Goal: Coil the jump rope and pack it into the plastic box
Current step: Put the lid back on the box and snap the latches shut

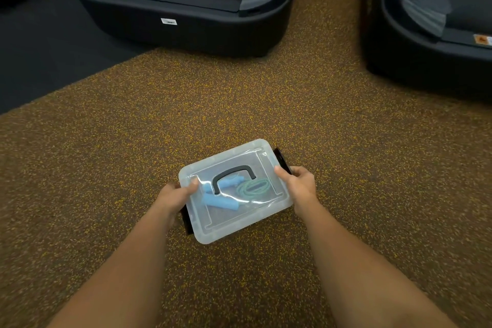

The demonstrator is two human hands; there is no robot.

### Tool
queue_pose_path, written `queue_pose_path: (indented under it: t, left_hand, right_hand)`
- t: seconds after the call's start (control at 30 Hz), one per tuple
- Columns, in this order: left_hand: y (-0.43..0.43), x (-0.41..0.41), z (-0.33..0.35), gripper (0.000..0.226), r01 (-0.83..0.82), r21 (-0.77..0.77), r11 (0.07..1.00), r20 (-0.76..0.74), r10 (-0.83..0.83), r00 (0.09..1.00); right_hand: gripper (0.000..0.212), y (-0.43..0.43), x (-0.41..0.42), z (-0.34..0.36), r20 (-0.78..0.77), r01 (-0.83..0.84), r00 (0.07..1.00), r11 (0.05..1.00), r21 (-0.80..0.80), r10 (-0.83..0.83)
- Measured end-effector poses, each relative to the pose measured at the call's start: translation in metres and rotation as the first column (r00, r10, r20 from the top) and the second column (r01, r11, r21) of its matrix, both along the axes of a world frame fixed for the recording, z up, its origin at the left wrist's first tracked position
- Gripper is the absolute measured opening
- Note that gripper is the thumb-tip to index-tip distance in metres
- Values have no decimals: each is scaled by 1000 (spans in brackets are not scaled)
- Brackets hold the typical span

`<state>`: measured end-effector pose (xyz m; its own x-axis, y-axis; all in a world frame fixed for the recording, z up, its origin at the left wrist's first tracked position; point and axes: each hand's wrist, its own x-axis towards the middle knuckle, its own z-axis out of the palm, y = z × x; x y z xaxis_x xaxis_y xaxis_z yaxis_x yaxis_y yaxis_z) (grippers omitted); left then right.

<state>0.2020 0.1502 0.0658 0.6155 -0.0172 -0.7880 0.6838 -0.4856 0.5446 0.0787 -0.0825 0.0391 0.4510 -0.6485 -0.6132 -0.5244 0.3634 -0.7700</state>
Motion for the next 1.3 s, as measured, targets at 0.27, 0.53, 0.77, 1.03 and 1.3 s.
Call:
queue_pose_path:
  t: [0.27,0.53,0.77,1.03,1.3]
  left_hand:
    - [0,3,10,52,-70,-5,998,-9,70,998]
    - [-8,2,8,41,-82,140,987,103,68,992]
    - [-16,-2,9,35,9,307,952,214,-78,974]
    - [-22,0,14,33,158,494,855,179,-277,944]
    - [-30,-1,14,36,223,569,792,141,-362,922]
  right_hand:
    - [30,3,6,8,-46,-72,997,961,-268,62]
    - [48,11,8,11,-237,-321,943,829,-458,234]
    - [45,11,8,11,-342,-458,887,690,-560,311]
    - [44,12,10,8,-466,-587,809,505,-633,358]
    - [44,13,11,8,-512,-620,784,467,-631,350]
